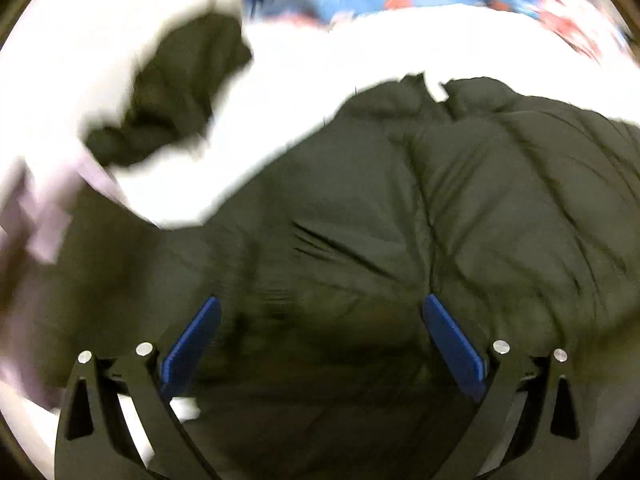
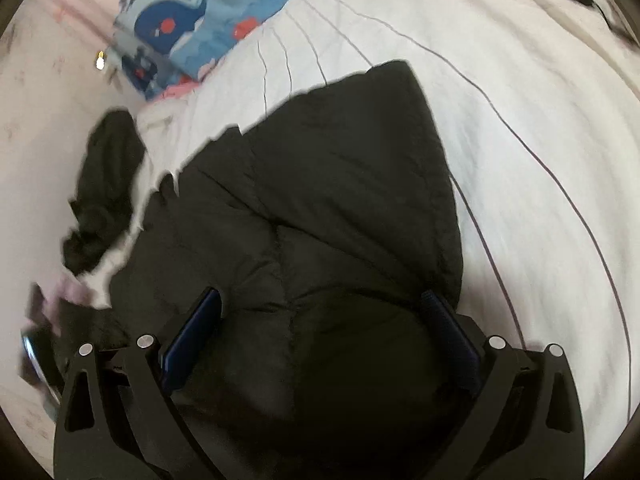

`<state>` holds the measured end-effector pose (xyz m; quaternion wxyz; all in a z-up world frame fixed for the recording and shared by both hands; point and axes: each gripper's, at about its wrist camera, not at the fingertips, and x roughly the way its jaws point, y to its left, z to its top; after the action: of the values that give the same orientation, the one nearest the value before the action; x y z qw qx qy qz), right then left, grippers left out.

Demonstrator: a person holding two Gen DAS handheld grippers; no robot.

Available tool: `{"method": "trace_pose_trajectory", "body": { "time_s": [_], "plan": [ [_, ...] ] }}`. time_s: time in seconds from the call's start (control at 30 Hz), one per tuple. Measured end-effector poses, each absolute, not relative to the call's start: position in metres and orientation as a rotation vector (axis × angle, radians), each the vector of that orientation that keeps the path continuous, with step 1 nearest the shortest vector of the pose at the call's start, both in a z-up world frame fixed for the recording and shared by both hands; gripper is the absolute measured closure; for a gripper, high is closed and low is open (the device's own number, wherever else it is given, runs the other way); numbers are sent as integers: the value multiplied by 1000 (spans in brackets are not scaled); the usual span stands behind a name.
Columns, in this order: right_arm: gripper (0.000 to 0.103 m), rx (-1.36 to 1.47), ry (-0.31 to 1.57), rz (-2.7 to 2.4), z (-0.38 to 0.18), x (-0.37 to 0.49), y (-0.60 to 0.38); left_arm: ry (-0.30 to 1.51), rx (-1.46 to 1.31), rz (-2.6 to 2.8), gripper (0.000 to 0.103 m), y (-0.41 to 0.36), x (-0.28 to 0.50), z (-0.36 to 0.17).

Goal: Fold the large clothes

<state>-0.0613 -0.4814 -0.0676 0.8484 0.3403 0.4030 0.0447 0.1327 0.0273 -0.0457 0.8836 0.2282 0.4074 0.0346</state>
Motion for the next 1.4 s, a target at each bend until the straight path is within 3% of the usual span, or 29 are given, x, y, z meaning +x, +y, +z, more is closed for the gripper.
{"method": "trace_pose_trajectory", "body": {
  "time_s": [0.13,0.33,0.57,0.73,0.77,0.8,0.83,0.9,0.97,1.13,1.4],
  "plan": [
    [7,770,782,114,-54,-77,-490,744,654,30,6,60,93,-15],
    [7,724,768,137,-37,-71,-468,847,378,-148,6,150,94,24],
    [7,690,789,139,-42,-64,-454,921,494,-156,6,126,98,-29],
    [7,664,732,129,-32,-72,-454,1019,342,29,8,155,140,-64],
    [7,657,720,127,-29,-73,-454,1043,311,44,20,160,144,-72],
    [7,649,712,126,-28,-74,-453,1068,259,49,40,168,147,-78],
    [7,631,698,121,-24,-76,-452,1079,217,47,52,172,147,-78],
    [7,604,678,118,-19,-78,-448,1080,91,18,84,183,142,-72],
    [7,579,644,125,-11,-81,-443,1055,-26,-40,90,192,131,-57],
    [7,522,528,288,14,-94,-422,883,-208,-298,91,181,95,-1],
    [7,604,461,544,30,-96,-410,734,-247,-605,91,74,97,72]
  ]
}}
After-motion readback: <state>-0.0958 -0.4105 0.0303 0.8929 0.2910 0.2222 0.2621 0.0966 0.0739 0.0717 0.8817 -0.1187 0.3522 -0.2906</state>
